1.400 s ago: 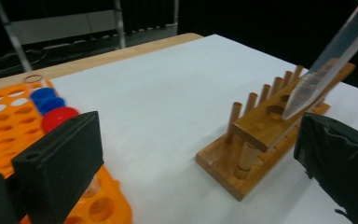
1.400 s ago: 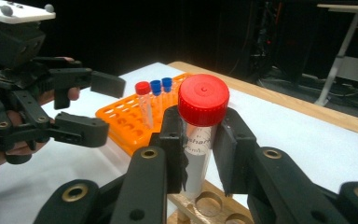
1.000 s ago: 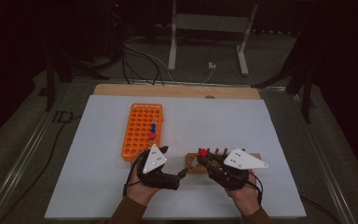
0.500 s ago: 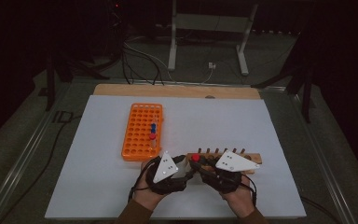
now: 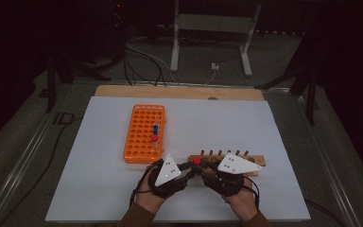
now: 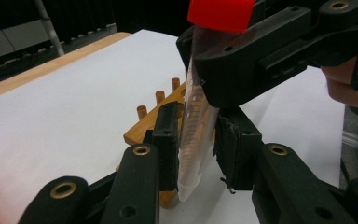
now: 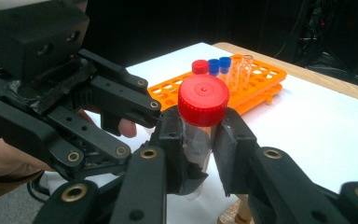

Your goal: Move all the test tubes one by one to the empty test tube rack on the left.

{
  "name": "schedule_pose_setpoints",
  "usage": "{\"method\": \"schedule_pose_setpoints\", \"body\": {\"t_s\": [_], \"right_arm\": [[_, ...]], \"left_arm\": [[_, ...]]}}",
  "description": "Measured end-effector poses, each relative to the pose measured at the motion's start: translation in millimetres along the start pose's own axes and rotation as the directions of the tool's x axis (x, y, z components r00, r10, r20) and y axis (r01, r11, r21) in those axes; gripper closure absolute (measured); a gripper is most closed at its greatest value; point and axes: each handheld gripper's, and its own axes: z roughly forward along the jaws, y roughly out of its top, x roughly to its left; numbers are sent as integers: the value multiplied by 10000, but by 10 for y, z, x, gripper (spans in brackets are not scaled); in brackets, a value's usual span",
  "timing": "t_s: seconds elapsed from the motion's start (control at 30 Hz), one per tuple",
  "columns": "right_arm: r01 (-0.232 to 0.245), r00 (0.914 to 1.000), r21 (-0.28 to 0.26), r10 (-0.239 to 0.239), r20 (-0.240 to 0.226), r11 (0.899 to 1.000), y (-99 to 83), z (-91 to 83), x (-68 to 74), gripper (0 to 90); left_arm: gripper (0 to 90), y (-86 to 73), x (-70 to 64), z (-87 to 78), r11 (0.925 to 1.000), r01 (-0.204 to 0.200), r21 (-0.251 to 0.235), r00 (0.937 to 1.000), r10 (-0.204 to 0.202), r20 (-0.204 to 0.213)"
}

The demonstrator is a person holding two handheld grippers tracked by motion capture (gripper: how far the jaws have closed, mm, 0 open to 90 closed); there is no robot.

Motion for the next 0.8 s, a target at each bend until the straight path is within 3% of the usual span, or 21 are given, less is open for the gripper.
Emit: {"method": "schedule_pose_setpoints", "body": {"t_s": [0.23,0.57,0.8], "right_arm": [[-24,10000,25,24,-39,10000,6,-8,-10,722],[-521,9986,-309,521,-9,9982,49,-113,-150,403],[-736,9966,-391,750,336,9965,47,-147,-212,249]], "left_arm": [[754,4,-16,5,10000,-83,12,10000,82,41],[754,-28,88,-39,9993,366,-62,9988,-367,-333],[754,-39,150,-76,9984,531,-172,9969,-540,-577]]}}
